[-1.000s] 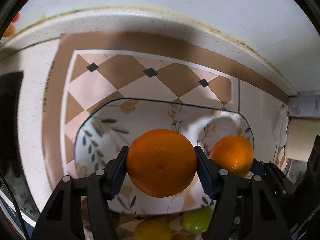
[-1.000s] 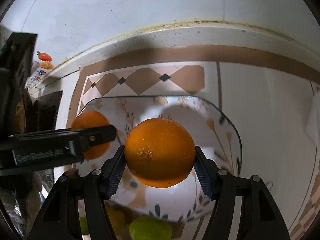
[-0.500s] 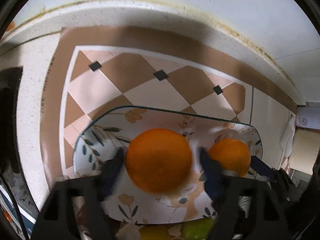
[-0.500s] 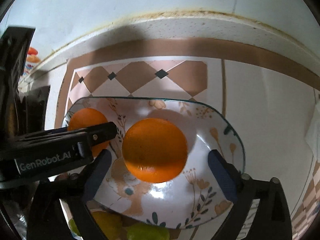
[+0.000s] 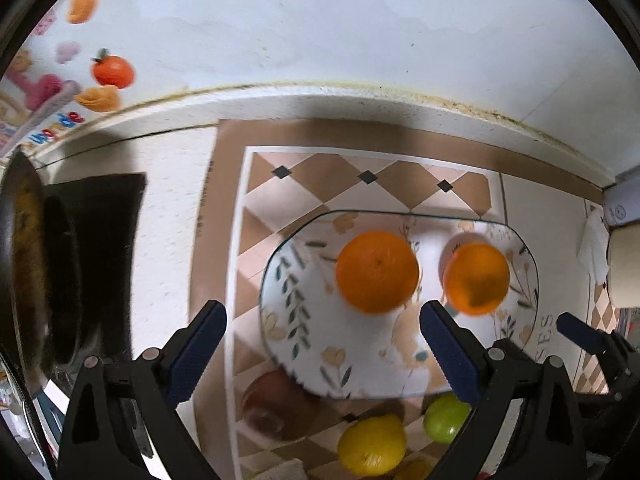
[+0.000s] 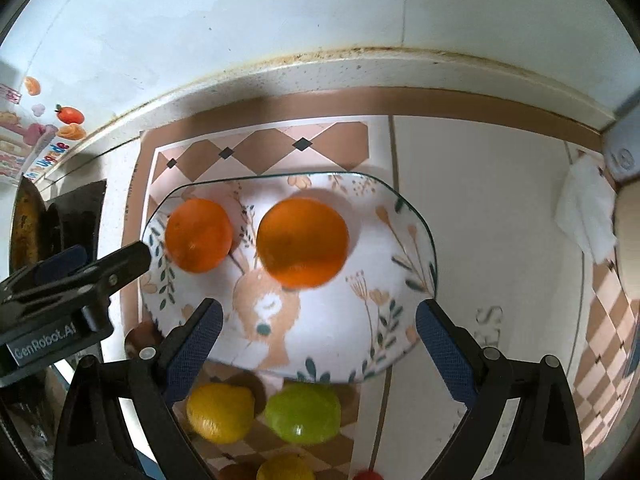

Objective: Organize fruits
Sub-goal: 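Carry both oranges onto the white floral plate and open both tools, then lift both open tools away from the plate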

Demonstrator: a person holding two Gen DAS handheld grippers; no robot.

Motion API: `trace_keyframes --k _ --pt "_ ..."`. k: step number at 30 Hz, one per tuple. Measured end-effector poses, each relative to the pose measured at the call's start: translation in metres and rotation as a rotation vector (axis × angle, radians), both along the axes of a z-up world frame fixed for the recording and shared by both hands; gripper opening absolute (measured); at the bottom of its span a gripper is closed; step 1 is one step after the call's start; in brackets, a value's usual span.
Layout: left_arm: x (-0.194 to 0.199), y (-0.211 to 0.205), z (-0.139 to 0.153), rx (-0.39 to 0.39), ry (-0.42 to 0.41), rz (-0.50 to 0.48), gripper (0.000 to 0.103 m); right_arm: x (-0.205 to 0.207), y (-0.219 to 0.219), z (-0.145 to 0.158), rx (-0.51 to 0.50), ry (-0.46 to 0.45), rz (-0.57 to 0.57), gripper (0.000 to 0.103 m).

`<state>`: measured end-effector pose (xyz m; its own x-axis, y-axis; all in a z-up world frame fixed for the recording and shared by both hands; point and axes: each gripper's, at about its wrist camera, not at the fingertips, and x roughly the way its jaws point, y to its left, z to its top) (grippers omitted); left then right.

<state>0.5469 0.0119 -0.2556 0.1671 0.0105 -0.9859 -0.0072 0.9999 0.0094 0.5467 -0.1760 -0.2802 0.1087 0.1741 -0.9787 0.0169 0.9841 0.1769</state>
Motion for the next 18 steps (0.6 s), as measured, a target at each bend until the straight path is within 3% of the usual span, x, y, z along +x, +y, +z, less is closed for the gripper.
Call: trace_keyframes --k 12,18 --pt "-0.079 0.006 0.061 -0.001 -0.14 -0.033 0.099 -0.082 0.0 0.063 -0.015 -0.103 -0.014 0.099" --pt "-0.112 0.011 0.087 -0.028 -0.191 -0.041 0.099 -0.113 0.007 0.109 -0.026 -0.187 -0.012 0.099"
